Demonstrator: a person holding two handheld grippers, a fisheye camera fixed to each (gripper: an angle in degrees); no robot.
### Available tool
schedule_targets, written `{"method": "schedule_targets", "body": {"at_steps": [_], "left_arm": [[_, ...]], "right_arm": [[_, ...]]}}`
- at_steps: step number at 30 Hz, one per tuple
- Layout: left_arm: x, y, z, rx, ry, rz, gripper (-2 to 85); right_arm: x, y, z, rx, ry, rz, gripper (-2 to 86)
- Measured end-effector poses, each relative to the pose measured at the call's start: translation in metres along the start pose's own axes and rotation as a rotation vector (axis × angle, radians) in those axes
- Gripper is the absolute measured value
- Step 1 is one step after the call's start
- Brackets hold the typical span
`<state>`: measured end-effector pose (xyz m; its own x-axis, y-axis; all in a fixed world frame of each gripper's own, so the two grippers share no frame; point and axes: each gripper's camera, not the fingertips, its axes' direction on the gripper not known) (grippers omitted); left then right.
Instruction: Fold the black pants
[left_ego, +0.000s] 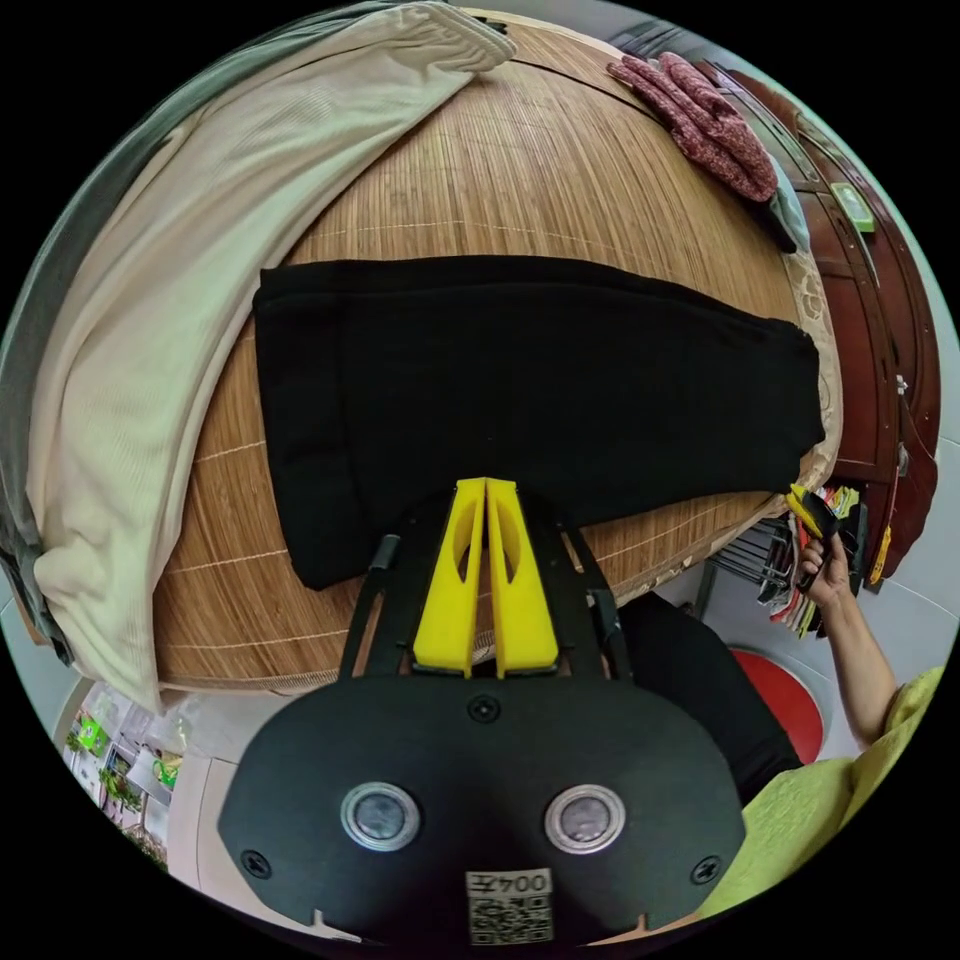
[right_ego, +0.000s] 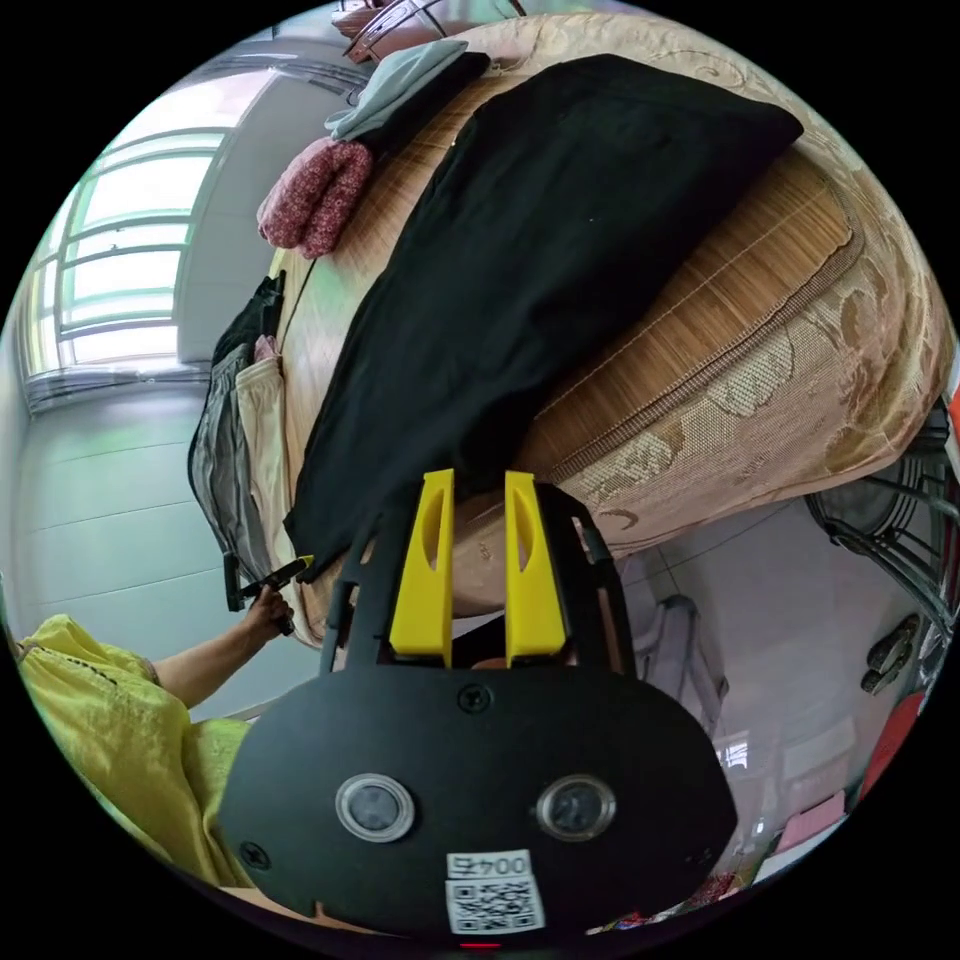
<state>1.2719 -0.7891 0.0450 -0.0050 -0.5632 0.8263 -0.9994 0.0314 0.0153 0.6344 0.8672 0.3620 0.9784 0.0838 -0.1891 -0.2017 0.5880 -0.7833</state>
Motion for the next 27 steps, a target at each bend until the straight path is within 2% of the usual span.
{"method": "schedule_targets", "body": {"at_steps": [4, 8, 12, 16, 20, 23, 25, 27], "left_arm": [[-0.001, -0.007, 0.008, -0.01, -0.002, 0.006, 0.1], [-0.005, -0.012, 0.015, -0.017, 0.01, -0.018, 0.1], [0.002, -0.018, 0.009, -0.033, -0.03, -0.034, 0.1], [0.067, -0.023, -0.009, 0.038, -0.073, 0.185, 0.1], [0.156, -0.036, 0.019, 0.012, -0.092, 0.449, 0.1], [0.197, -0.046, 0.06, -0.048, -0.15, 0.542, 0.1], [0.207, -0.049, 0.089, -0.125, -0.184, 0.564, 0.1], [0.207, -0.044, 0.101, -0.101, -0.21, 0.576, 0.1]], "right_arm": [[0.003, -0.001, 0.003, -0.058, 0.106, -0.001, 0.6], [0.001, 0.004, -0.009, -0.063, 0.177, 0.049, -0.4], [-0.043, 0.001, -0.039, -0.014, 0.358, -0.096, -0.6], [-0.084, -0.03, -0.039, -0.043, 0.555, -0.254, -0.7], [-0.105, -0.065, -0.021, -0.106, 0.636, -0.328, -0.7], [-0.102, -0.086, 0.009, -0.267, 0.676, -0.304, -0.6], [-0.108, -0.087, 0.018, -0.271, 0.722, -0.365, -0.6], [-0.11, -0.087, 0.018, -0.264, 0.724, -0.357, -0.6]]}}
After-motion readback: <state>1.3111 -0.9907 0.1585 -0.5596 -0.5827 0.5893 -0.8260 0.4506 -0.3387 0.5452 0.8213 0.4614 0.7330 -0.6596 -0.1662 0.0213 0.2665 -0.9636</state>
